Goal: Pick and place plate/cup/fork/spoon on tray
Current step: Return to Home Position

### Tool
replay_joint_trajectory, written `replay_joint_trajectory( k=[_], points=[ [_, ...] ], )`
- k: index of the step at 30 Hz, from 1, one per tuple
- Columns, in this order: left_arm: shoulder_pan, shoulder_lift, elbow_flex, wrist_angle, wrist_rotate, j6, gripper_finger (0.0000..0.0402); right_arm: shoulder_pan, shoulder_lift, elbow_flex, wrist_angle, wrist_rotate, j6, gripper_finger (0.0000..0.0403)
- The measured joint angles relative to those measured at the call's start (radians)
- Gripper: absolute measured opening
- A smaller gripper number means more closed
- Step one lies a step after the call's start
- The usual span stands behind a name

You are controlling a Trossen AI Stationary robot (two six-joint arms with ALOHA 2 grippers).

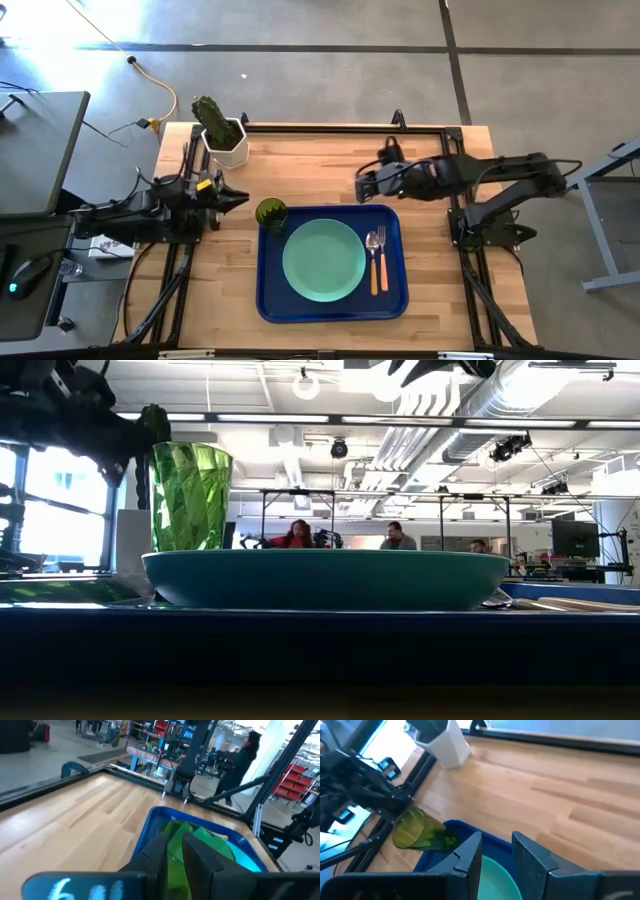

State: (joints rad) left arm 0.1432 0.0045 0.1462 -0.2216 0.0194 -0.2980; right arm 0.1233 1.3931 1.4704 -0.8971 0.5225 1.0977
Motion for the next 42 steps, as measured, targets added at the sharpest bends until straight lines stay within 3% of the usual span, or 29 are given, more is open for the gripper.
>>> replay_joint_trajectory(
  k=[4,13,26,35,42],
  points=[
    [0.000,-0.001,-0.050,0.089,0.006,-0.011,0.0037,-0.014,-0.061,0.000,-0.020,0.000,-0.093,0.0099],
    [0.000,-0.001,-0.071,0.119,-0.023,-0.006,0.0002,-0.063,-0.258,0.000,-0.208,-0.002,-0.272,0.0099],
    [0.000,0.000,-0.071,0.054,-0.080,0.013,0.0001,-0.071,-0.588,-0.011,-0.278,0.025,-0.544,0.0099],
    [0.000,0.000,-0.071,0.055,-0.080,0.013,0.0000,-0.071,-0.910,-0.381,-0.092,0.014,-0.482,0.0086],
    [0.000,0.000,-0.071,0.055,-0.080,0.013,0.0000,-0.071,-1.039,-0.676,0.137,-0.143,-0.585,0.0071]
  ],
)
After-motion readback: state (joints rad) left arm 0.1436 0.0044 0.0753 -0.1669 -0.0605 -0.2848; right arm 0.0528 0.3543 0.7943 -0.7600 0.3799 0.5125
